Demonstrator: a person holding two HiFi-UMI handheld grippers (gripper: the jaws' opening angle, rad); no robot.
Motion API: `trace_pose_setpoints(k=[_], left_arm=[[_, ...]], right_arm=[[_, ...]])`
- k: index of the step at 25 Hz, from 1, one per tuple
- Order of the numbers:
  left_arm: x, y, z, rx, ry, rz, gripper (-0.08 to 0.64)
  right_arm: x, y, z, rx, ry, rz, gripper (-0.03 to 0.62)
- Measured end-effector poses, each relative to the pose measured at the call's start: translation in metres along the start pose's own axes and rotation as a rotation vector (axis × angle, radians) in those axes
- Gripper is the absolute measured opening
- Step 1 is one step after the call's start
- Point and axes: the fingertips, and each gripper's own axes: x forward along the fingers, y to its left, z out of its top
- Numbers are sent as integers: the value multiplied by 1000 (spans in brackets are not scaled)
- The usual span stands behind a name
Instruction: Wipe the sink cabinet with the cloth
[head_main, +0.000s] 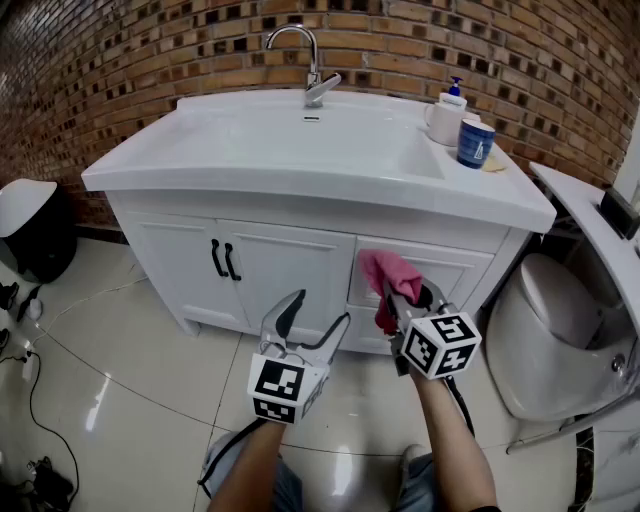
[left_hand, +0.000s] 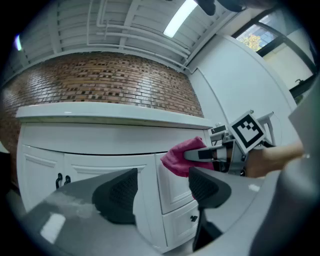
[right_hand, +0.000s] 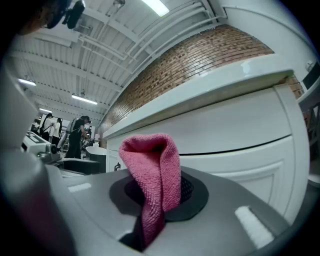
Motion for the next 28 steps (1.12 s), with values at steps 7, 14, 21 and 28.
trace_pose_setpoints(k=[7, 14, 21, 28], left_arm=[[-11, 25, 8, -65, -45, 85, 327], [-1, 36, -3, -42, -23, 144, 327], [14, 29, -13, -12, 11, 144, 327], [19, -1, 3, 15, -14, 71, 339]], right_arm=[[57, 9, 10, -85, 1, 11, 52], [66, -6, -3, -69, 30, 21, 51], [50, -31, -3, -65, 36, -9, 51], [4, -91, 4, -33, 21, -137, 51]])
